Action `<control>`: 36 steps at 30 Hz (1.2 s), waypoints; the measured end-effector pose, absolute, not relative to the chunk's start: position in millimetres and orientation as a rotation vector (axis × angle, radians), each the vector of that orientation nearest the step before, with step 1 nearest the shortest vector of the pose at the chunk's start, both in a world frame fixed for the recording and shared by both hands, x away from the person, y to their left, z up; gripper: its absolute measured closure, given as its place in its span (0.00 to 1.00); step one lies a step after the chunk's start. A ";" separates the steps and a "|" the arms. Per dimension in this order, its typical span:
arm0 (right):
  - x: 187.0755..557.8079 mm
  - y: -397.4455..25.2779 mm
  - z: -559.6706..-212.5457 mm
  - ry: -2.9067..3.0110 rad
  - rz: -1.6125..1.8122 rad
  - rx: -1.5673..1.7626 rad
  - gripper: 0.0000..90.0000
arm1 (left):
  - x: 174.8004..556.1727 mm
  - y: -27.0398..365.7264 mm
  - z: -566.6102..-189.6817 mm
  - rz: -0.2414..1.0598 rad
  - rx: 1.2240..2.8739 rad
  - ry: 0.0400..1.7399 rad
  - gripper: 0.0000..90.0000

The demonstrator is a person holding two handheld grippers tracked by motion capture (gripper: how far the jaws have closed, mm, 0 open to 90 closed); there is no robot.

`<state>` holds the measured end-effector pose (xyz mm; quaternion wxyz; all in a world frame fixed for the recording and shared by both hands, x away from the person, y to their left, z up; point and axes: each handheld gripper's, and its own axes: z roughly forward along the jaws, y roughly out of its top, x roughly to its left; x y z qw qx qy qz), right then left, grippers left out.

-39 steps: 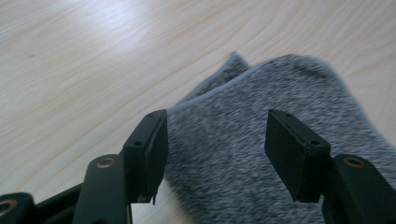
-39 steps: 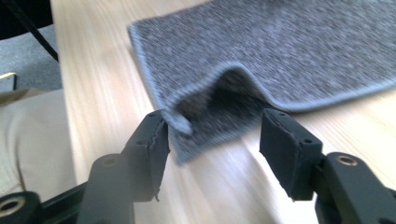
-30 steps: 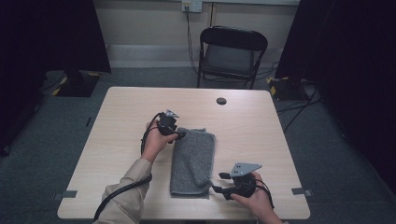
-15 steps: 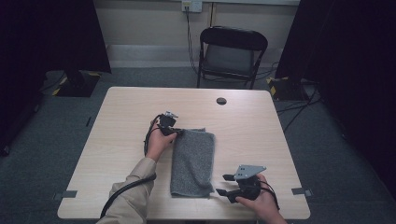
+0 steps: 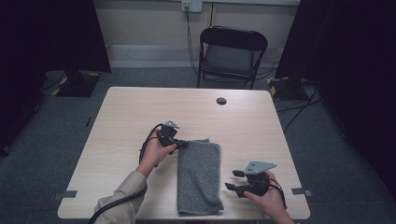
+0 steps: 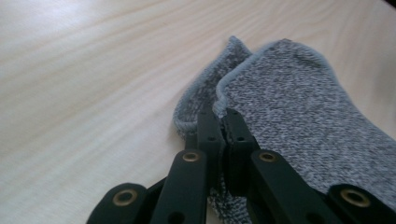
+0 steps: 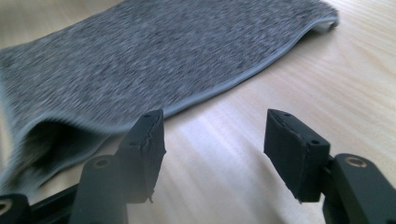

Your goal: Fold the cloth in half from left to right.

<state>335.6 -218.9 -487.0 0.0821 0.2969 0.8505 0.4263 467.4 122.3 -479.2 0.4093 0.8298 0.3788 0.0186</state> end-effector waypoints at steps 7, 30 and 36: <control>355.9 -215.7 -491.2 2.509 1.242 0.920 0.45 | 466.2 127.2 -465.5 0.201 2.049 0.942 0.56; 378.4 -205.7 -497.9 2.503 1.237 0.935 0.47 | 482.1 100.0 -479.8 0.141 2.242 0.898 0.95; 380.1 -202.9 -497.3 2.504 1.233 0.935 0.47 | 480.6 110.9 -470.9 0.088 2.154 0.926 0.99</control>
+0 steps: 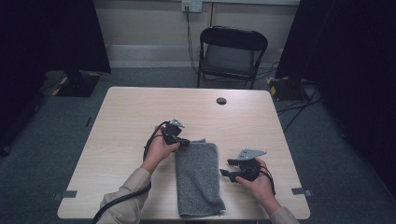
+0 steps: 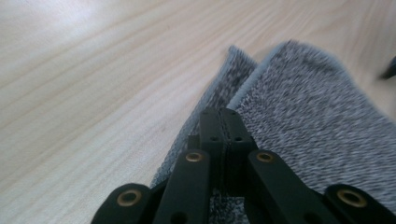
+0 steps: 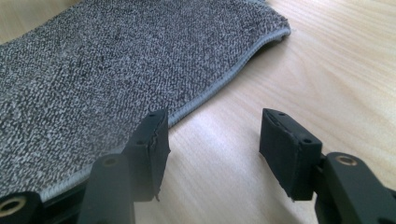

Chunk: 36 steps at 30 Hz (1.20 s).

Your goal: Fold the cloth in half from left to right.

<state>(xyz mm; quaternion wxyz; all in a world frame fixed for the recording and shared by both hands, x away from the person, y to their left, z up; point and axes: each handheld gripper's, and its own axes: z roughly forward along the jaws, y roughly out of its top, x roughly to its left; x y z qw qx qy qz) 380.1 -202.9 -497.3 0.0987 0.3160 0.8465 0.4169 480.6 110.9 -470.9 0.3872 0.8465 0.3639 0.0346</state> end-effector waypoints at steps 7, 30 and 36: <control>385.3 -196.4 -498.6 2.502 1.232 0.941 0.47 | 477.0 133.2 -456.5 0.101 2.114 0.928 0.99; 383.7 -183.7 -498.9 2.523 1.217 0.892 0.46 | 471.7 144.3 -462.8 0.149 2.069 0.980 0.54; 383.1 -183.1 -498.9 2.523 1.211 0.881 0.46 | 478.9 127.0 -472.6 0.117 2.107 0.973 0.58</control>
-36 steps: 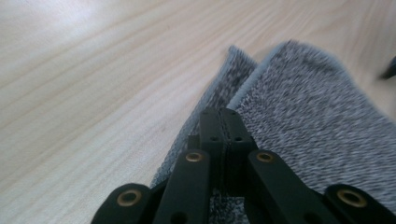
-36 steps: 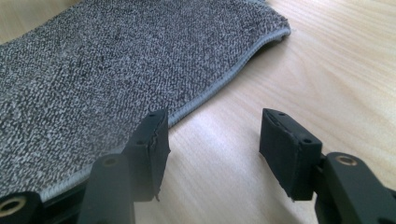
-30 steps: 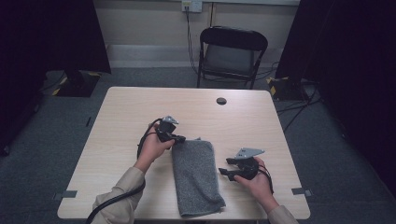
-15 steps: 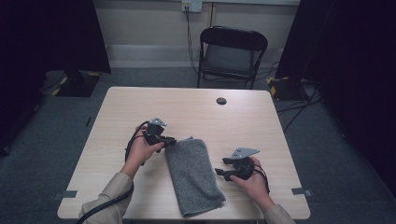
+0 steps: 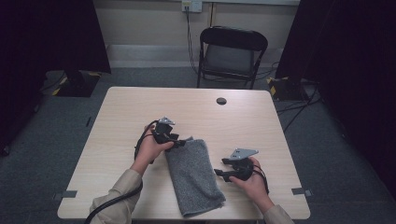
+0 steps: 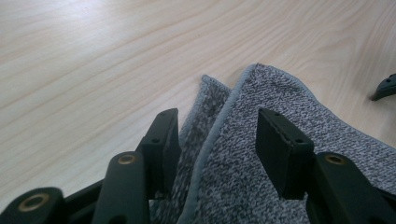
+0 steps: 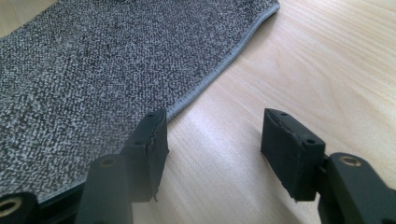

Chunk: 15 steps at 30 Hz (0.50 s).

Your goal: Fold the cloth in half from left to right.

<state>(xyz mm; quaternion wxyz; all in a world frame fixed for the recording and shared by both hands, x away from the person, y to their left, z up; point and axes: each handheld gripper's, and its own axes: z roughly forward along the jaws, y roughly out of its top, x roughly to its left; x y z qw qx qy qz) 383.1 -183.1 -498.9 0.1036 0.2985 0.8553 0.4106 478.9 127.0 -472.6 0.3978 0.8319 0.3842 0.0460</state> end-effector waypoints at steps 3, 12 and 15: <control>383.6 -183.5 -498.9 2.524 1.216 0.887 0.46 | 482.0 118.2 -476.3 0.109 2.142 0.969 0.61; 382.5 -182.2 -499.0 2.520 1.192 0.877 0.41 | 485.0 106.8 -477.6 0.088 2.230 0.961 0.97; 381.0 -180.3 -499.2 2.523 1.172 0.851 0.39 | 483.7 108.9 -466.4 0.090 2.208 0.952 0.99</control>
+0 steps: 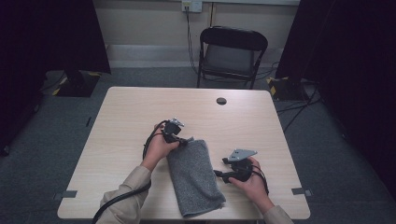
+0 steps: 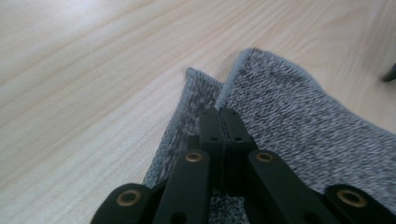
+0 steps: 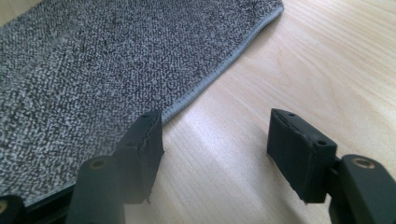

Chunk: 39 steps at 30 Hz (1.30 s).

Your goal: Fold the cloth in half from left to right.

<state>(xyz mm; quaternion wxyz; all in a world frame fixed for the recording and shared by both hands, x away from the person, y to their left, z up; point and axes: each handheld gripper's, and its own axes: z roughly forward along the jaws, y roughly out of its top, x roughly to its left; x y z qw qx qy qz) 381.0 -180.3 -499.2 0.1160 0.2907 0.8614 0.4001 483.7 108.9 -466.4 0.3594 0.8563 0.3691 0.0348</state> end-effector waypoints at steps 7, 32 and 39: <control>380.2 -179.0 -499.4 2.525 1.159 0.838 0.36 | 474.9 124.3 -442.4 0.085 2.192 0.939 1.00; 380.1 -178.4 -499.4 2.528 1.160 0.838 0.34 | 473.3 138.7 -476.8 0.149 2.192 1.015 0.61; 379.7 -181.6 -499.3 2.528 1.168 0.850 0.34 | 474.8 115.6 -483.5 0.063 2.217 0.928 0.79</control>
